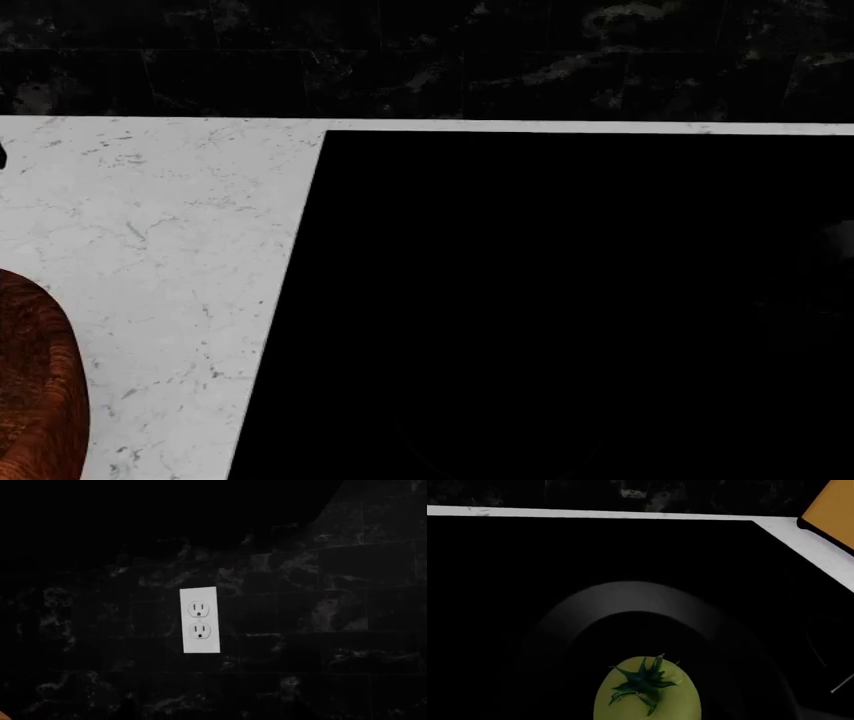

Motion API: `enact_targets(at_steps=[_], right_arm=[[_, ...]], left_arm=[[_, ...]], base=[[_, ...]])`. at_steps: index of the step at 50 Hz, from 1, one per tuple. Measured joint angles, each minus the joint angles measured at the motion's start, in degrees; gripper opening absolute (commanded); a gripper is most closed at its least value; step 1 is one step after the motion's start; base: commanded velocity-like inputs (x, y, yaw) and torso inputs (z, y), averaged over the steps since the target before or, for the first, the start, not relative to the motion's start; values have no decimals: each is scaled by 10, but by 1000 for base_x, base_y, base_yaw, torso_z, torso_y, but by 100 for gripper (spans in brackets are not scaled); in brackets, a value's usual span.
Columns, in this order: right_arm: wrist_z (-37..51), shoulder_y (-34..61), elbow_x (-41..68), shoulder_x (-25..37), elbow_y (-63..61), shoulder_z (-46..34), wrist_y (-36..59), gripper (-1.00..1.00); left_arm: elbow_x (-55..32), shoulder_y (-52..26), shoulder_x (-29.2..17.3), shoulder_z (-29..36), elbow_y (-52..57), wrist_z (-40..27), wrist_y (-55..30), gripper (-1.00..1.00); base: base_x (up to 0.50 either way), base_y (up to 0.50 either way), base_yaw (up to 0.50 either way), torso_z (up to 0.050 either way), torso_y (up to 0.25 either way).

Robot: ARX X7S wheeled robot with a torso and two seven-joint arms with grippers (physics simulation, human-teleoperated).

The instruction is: Pick the tomato from the pan and place it in the bowl.

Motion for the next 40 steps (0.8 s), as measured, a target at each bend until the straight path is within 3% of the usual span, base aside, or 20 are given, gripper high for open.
enact_targets(at_steps=[19,20,40], right_arm=[[-2,3,-1,-4,15,-3,-17,100],[-3,3,-2,-4,15,-4,-17,-100],[9,-3,-13,0,5,3,-10,-100]], left_arm=[[-6,6,-3,-3,3,-5,1,100],[-7,6,-3,-4,2,-6,1,100],[-13,10,-6,-10,10,-11,-3,100]], base=[[2,-1,0,0,0],[0,-3,0,0,0],[0,0,0,-1,0]])
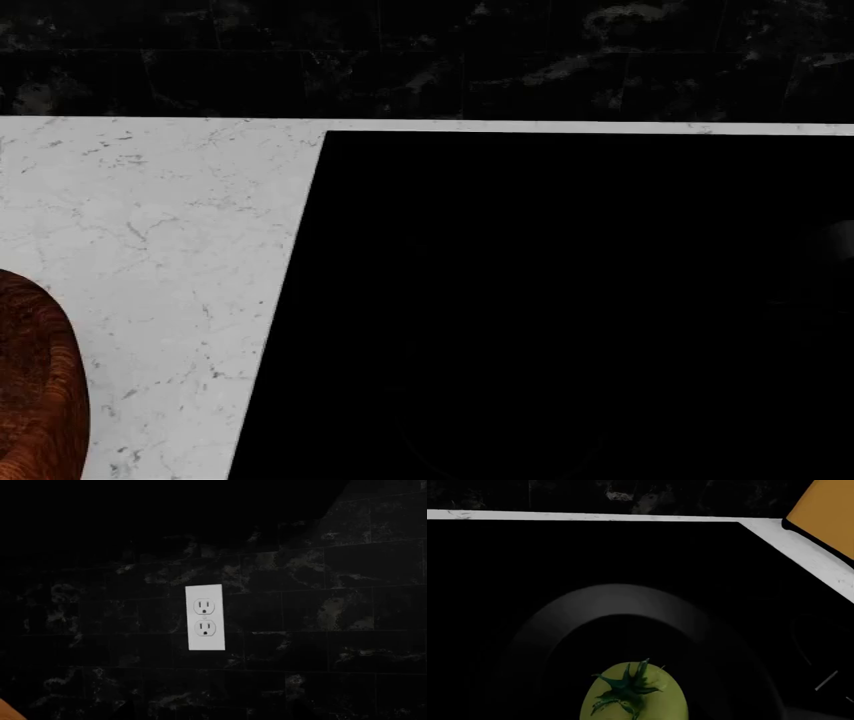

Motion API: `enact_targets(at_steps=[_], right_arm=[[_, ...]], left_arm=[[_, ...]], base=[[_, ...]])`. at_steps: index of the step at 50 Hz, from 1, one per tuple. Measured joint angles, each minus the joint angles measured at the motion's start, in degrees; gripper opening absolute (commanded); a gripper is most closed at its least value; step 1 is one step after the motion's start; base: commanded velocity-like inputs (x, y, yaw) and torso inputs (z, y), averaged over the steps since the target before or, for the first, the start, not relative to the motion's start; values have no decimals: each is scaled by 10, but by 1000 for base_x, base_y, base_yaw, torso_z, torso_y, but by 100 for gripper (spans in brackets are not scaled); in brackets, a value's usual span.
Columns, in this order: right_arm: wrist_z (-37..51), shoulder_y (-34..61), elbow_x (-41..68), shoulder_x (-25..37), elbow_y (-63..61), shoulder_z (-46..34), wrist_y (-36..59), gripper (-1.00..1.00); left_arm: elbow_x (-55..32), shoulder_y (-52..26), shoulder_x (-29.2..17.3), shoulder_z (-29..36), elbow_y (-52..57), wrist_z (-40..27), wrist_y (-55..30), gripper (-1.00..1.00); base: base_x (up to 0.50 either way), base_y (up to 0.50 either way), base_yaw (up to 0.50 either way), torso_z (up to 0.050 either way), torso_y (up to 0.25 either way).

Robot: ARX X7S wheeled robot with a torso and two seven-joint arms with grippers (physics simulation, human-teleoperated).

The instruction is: Pick the tomato from the pan and place it in the bowl.

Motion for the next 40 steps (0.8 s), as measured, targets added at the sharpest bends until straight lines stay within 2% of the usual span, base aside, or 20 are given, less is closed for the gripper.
enact_targets(at_steps=[22,40], right_arm=[[41,13,69,24,-139,33,78,-100],[76,84,148,10,-284,52,174,-100]], left_arm=[[-9,10,-3,-10,20,0,-10,100],[-17,22,-10,-27,48,4,-26,100]], base=[[0,0,0,0,0],[0,0,0,0,0]])
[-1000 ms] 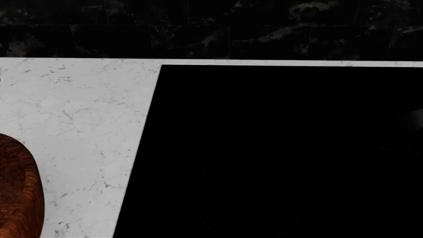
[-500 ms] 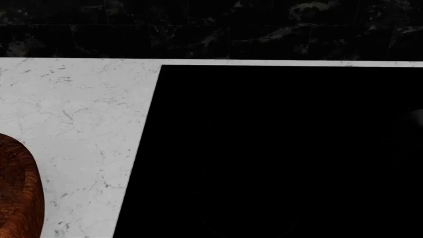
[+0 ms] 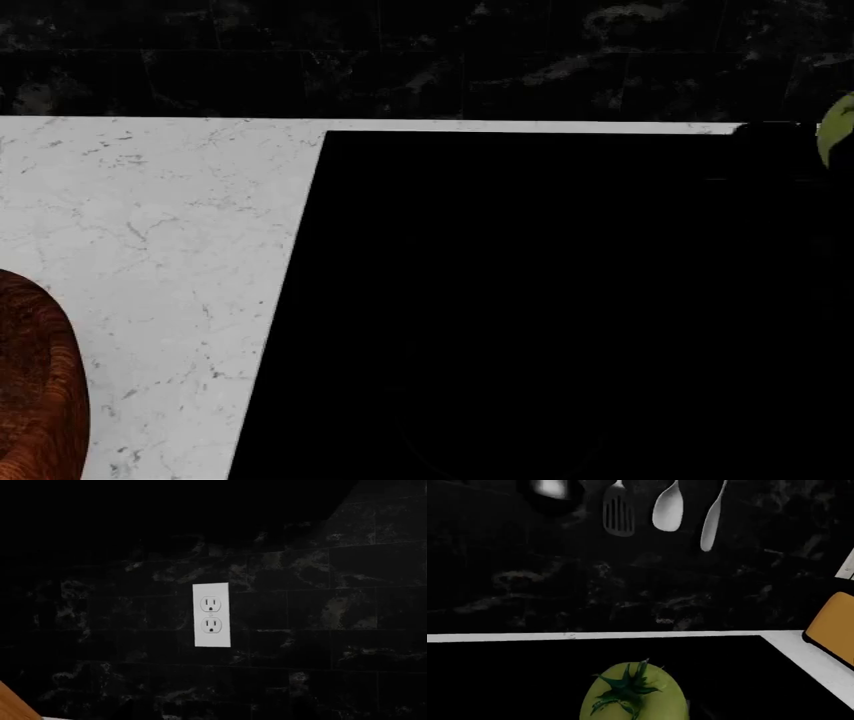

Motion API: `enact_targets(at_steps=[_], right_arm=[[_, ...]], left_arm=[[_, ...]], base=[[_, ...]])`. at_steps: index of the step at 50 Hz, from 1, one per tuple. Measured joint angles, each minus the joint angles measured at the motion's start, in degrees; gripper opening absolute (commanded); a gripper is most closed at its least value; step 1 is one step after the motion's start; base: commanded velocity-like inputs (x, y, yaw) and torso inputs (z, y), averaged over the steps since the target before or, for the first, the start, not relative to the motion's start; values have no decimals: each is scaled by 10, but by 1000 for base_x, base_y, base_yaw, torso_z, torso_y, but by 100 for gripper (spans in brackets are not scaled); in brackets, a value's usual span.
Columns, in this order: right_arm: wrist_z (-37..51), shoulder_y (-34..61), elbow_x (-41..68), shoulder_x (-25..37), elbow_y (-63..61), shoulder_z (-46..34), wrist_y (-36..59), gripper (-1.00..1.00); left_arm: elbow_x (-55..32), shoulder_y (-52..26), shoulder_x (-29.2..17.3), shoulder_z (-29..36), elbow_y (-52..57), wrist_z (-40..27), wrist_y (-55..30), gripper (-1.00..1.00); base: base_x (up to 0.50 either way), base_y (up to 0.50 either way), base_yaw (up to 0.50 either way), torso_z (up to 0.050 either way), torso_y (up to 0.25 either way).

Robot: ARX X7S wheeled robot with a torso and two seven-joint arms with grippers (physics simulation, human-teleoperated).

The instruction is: Pick the tomato from the pan and place it in the bowl.

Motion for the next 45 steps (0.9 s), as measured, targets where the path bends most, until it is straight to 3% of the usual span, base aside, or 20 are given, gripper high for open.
enact_targets(at_steps=[25,45], right_arm=[[17,66,93,-80,-88,-10,48,-100],[6,73,134,-129,-106,-33,33,-100]], left_arm=[[-5,11,-8,-17,28,1,-19,100],[-6,9,-17,-21,52,-3,-45,100]], base=[[0,0,0,0,0],[0,0,0,0,0]])
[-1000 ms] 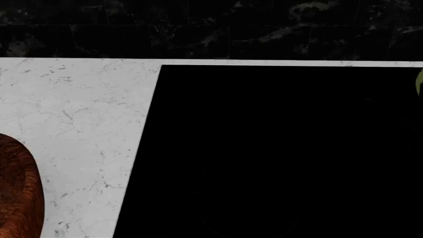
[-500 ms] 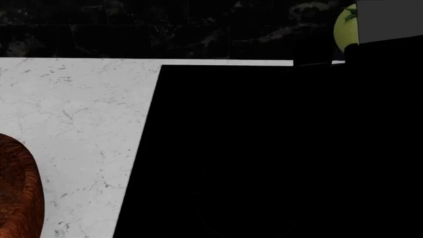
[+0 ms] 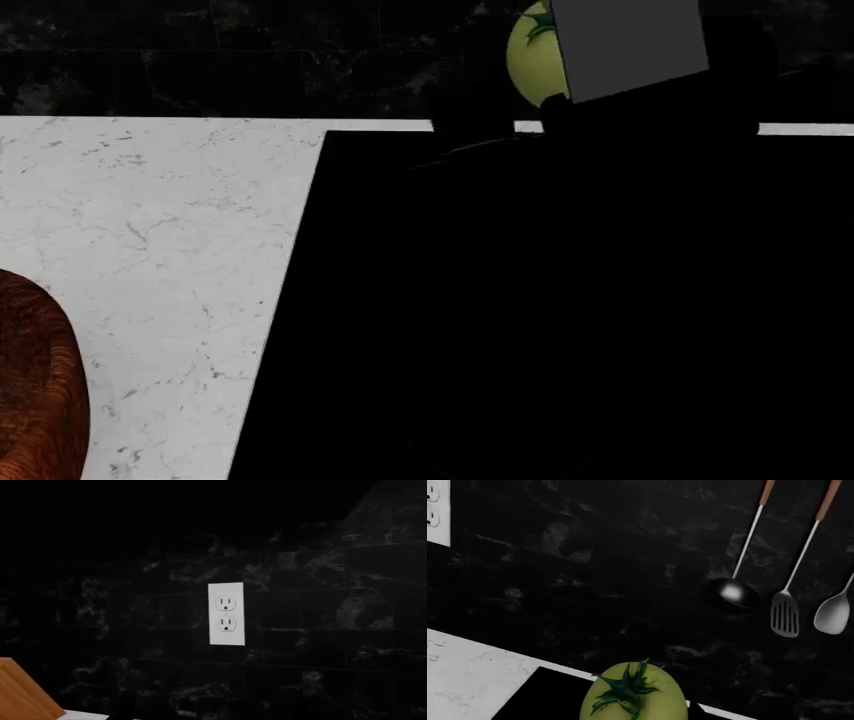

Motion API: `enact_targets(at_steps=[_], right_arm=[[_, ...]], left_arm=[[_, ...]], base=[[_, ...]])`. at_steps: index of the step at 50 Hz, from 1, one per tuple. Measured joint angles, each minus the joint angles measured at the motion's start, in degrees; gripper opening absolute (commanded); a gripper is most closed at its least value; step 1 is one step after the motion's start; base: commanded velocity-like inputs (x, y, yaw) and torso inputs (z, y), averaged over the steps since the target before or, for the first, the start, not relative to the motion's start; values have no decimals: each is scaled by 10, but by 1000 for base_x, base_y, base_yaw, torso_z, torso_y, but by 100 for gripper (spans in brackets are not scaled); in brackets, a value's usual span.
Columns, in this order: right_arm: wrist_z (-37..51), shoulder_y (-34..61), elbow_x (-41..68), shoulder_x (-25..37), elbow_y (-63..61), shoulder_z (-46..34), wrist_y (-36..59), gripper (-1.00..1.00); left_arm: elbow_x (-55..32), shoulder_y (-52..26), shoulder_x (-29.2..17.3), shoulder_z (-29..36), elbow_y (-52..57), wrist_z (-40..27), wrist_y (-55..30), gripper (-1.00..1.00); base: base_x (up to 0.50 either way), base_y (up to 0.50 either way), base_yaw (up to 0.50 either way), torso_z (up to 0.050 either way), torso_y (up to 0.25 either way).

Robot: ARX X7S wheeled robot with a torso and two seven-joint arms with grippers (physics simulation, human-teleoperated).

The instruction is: Pick the tomato from the pan and place it in the bowl.

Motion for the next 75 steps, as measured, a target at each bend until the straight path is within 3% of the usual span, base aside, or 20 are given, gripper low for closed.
enact_targets(at_steps=[13,17,20,25,31,35,41,50,62,75], right_arm=[[-27,-8,3,-31,5,-28,-31,-100],[-37,-13,0,-37,7,-37,-42,-100],[-44,-15,-1,-40,9,-43,-49,-100],[-52,-16,-2,-46,11,-51,-58,-100],[-58,-17,-2,-51,12,-59,-65,-100],[-62,-18,-2,-54,13,-64,-70,-100],[-66,-17,-1,-59,13,-72,-74,-100],[-66,-14,5,-69,14,-80,-78,-100],[-72,-16,8,-80,18,-90,-89,-100],[-69,-11,35,-114,19,-101,-95,-100]], left_arm=[[6,-10,-23,2,41,0,-53,100],[45,-8,-35,1,65,28,-76,100],[136,-10,-34,18,73,107,-88,100],[375,-28,-29,40,67,322,-91,100],[646,-50,-24,7,67,558,-63,100],[738,-71,0,-61,74,660,3,100],[797,-98,34,-173,74,754,105,100],[831,-80,9,-247,74,822,117,100],[853,-42,-45,-264,74,855,73,100],[860,-44,-45,-280,74,865,89,100]], base=[[0,0,0,0,0],[0,0,0,0,0],[0,0,0,0,0],[0,0,0,0,0],[0,0,0,0,0],[0,0,0,0,0],[0,0,0,0,0],[0,0,0,0,0],[0,0,0,0,0],[0,0,0,0,0]])
